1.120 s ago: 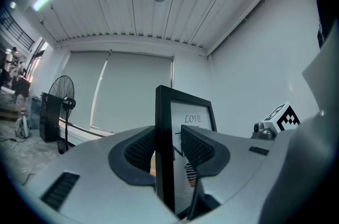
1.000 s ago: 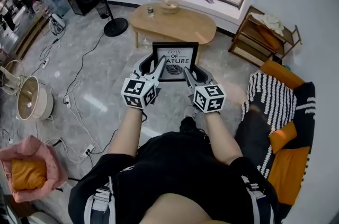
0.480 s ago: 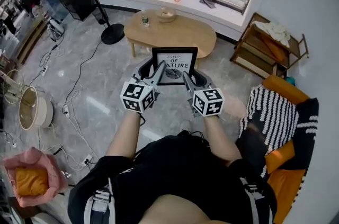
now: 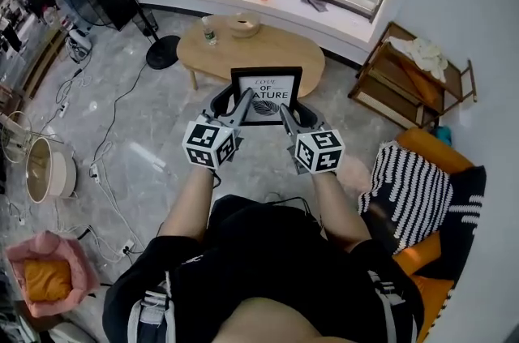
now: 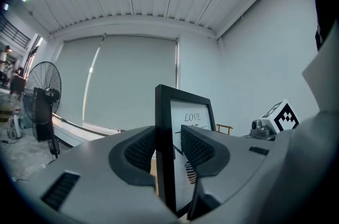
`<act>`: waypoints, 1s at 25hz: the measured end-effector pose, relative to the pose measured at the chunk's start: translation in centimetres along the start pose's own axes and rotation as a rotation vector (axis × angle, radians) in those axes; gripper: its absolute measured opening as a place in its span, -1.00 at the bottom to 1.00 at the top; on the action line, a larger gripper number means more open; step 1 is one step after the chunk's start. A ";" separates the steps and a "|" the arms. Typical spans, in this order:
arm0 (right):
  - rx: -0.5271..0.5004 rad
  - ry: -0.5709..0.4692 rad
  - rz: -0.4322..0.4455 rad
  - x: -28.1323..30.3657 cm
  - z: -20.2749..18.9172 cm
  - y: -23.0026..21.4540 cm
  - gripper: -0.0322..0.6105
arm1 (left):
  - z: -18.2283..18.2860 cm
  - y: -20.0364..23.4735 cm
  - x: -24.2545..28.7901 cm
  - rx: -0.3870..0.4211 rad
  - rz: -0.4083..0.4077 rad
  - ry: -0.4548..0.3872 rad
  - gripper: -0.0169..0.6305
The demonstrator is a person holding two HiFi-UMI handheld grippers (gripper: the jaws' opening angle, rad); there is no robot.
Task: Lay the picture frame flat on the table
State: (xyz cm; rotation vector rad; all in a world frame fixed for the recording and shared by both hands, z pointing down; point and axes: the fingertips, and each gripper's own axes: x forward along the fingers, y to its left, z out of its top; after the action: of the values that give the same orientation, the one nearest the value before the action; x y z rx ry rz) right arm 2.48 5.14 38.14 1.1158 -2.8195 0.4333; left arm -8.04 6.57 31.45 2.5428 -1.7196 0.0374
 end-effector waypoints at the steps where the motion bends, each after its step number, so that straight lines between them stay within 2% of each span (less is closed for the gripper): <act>1: -0.001 0.004 0.002 0.4 0.2 -0.7 -0.44 | -0.1 0.2 0.8 -0.007 0.002 0.003 -0.47; 14: 0.007 0.022 -0.033 6.2 1.2 -8.6 -0.44 | -1.3 3.0 10.6 -0.024 -0.024 0.014 -0.47; 19: 0.012 0.033 -0.067 10.5 1.7 -12.3 -0.44 | -2.2 6.1 16.0 -0.040 -0.059 0.020 -0.47; 25: 0.027 0.058 -0.109 18.2 3.4 -18.4 -0.44 | -2.5 11.3 25.1 -0.049 -0.104 0.037 -0.47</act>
State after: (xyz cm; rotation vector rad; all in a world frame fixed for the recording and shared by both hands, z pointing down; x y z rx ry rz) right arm 1.80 -20.65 42.29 1.2346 -2.6954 0.4875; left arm -9.07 -20.69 35.95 2.5747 -1.5536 0.0358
